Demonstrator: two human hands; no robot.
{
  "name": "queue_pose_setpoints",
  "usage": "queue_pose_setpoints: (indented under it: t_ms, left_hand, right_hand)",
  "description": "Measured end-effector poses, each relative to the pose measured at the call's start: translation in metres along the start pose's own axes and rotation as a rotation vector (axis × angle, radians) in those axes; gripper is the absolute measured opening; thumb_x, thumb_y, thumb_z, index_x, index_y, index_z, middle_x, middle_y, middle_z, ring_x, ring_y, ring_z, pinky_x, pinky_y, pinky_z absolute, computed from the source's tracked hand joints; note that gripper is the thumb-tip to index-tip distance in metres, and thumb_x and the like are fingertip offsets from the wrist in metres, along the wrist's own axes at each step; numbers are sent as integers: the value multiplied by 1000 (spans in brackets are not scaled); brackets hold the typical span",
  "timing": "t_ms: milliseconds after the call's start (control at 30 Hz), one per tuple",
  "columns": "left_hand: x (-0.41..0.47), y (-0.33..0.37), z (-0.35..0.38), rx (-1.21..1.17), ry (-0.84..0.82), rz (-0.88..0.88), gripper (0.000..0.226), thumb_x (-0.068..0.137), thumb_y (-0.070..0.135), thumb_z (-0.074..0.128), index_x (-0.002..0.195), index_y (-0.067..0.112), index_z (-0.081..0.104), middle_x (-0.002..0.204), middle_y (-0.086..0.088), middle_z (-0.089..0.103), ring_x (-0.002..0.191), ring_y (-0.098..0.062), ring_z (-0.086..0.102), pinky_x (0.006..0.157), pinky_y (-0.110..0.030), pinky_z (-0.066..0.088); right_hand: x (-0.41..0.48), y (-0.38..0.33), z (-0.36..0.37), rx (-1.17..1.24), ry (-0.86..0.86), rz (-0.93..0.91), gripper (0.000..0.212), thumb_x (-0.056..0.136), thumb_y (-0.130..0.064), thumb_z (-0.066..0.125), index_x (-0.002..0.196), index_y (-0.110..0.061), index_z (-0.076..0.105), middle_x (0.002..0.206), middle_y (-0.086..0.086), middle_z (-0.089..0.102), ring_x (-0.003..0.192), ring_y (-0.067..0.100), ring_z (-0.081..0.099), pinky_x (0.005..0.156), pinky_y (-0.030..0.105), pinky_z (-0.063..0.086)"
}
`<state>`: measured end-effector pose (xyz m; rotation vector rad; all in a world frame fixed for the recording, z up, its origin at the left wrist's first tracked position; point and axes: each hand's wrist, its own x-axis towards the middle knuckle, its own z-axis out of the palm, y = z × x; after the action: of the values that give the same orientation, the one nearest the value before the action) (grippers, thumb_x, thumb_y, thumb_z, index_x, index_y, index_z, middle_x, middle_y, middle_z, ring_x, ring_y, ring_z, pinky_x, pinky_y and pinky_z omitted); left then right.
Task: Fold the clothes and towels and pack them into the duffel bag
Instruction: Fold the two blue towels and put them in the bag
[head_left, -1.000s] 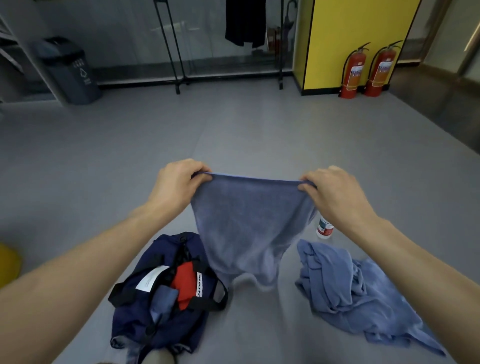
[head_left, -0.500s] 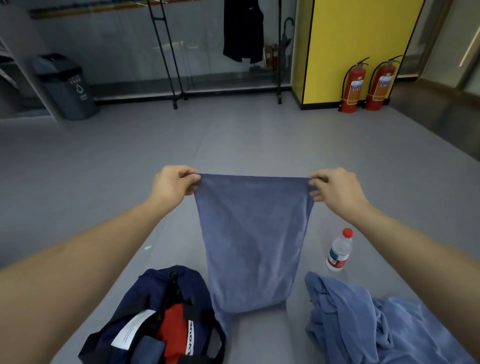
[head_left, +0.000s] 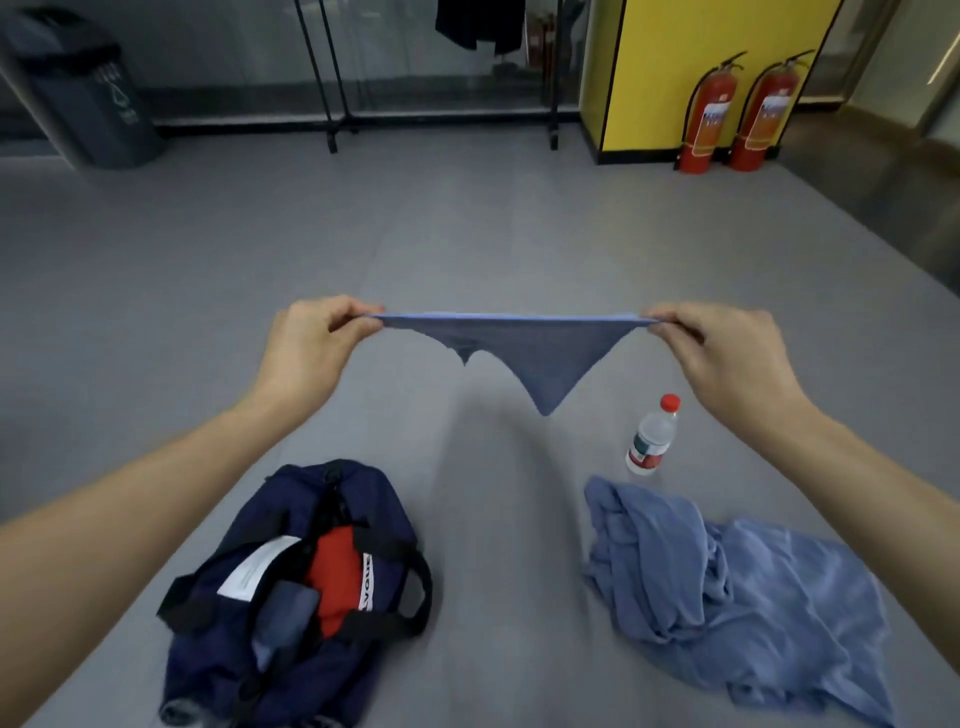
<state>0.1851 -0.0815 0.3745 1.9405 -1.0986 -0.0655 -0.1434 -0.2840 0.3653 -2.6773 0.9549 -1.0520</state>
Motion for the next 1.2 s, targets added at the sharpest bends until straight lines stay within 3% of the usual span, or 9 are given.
queue_pose_setpoints:
  t_ms: [167,333,467,600,700,867,1000,1100,1200]
  left_hand:
    - [-94,-81,60,39,-228,-72,15,91,11,69,100,19,78,100,36,66,103,7,64,93,-11,45]
    - [-186,-172,127,195,-349,-118,15,88,11,75,101,14,79,111,6,75,99,-12,71,89,-20,49]
    - [-263,-234,169,279,-512,-189,18,87,14,74,105,14,79,114,3,74,99,-14,71,88,-23,51]
    - [-335,-276,191,369,-709,-95,24,83,28,59,93,24,79,112,4,75,93,-11,73,67,-25,60]
    - [-370,-283,190,486,-853,6,24,65,18,81,85,31,78,117,3,73,99,-16,73,68,-26,61]
    - [-388,-282,169,562,-1021,68,22,68,37,55,71,31,76,107,1,75,86,-23,65,64,-29,56]
    - [-355,-271,181,486,-964,153,42,82,70,55,80,33,75,101,12,70,83,-11,58,63,-25,55]
    - [-276,-255,224,370,-797,250,38,96,57,47,109,32,72,114,13,64,95,-10,65,82,-23,56]
    - [-175,-258,282,333,-577,247,41,101,35,47,134,16,62,134,-2,63,118,-20,63,100,-29,48]
  right_hand:
    - [-120,37,77,18,-197,96,23,95,-22,57,106,-21,77,102,-4,77,84,26,75,70,35,56]
    - [-233,58,157,75,-377,193,18,85,-5,75,98,-16,80,101,-4,78,88,17,74,77,20,49]
    - [-315,67,214,101,-534,219,21,77,-5,82,95,-18,81,102,-5,77,86,17,75,64,31,60]
    - [-390,67,242,36,-714,72,17,76,-23,67,87,-30,78,104,-9,75,96,19,74,55,30,59]
    - [-432,59,237,1,-827,1,20,79,-24,55,86,-27,74,118,-4,70,115,30,65,66,40,62]
    - [-438,41,226,22,-1047,6,23,74,-46,59,70,-30,76,106,-2,75,104,26,53,69,39,58]
    - [-412,40,236,129,-1080,-49,47,96,-67,35,85,-46,76,104,-22,70,97,9,64,69,20,57]
    - [-334,50,270,137,-921,-8,62,103,-60,17,105,-39,75,112,-18,71,96,5,70,78,16,54]
    - [-242,76,327,146,-929,74,61,102,-54,20,145,-23,51,149,-3,51,133,18,53,108,30,41]
